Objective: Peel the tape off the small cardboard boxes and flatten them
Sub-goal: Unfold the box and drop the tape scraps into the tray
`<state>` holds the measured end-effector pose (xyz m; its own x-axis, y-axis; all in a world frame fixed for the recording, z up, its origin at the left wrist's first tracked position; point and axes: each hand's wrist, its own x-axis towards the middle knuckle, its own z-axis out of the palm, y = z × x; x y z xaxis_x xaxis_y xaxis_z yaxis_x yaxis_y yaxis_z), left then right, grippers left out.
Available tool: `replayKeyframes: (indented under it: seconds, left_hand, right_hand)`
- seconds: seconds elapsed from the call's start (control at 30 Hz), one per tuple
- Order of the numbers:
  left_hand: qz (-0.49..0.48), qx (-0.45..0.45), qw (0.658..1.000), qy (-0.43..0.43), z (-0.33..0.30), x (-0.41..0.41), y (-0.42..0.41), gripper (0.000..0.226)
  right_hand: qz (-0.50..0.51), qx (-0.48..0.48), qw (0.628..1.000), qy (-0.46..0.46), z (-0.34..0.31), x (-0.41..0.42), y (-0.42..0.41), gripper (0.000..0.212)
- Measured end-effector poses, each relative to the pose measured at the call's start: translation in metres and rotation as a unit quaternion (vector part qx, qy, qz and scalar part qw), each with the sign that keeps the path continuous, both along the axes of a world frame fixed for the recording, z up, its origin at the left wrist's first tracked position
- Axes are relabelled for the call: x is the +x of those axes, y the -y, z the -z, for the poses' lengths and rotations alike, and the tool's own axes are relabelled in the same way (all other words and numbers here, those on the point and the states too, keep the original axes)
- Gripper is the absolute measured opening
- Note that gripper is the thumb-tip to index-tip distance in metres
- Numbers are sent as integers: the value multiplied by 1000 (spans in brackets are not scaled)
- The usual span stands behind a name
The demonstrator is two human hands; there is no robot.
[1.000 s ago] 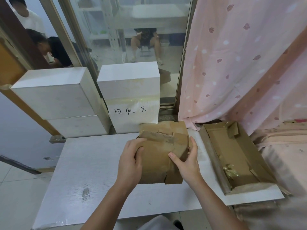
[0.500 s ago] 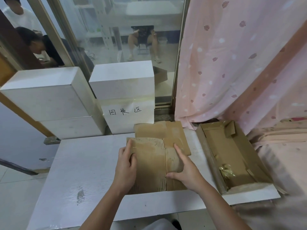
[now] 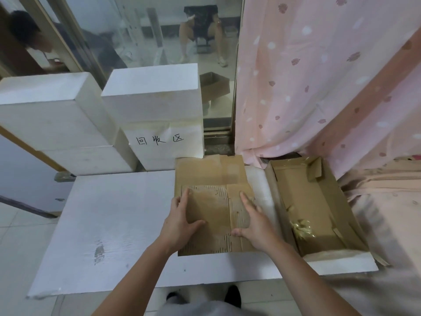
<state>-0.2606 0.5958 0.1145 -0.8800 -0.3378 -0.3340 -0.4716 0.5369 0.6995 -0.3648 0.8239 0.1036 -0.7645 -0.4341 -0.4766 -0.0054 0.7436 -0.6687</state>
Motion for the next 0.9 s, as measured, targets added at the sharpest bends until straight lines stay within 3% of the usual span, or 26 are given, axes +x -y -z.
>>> replayKeyframes:
  seconds: [0.13, 0.43, 0.73, 0.8, 0.9]
  left_hand:
    - [-5, 36, 999, 17, 13, -12, 9, 108]
    - [-18, 80, 997, -8, 40, -74, 65, 80]
    - [-42, 79, 995, 51, 83, -142, 106, 82]
    - [-35, 35, 996, 79, 95, -144, 107, 81]
    - [15, -127, 983, 134, 110, -137, 106, 83]
  right_hand:
    - [-18, 36, 999, 14, 15, -26, 14, 123]
    - [-10, 61, 998, 5, 32, -89, 70, 121]
    - [25, 87, 996, -28, 60, -141, 124, 98]
    - [38, 84, 996, -10, 72, -140, 128, 94]
    - [11, 114, 993, -23, 86, -133, 127, 95]
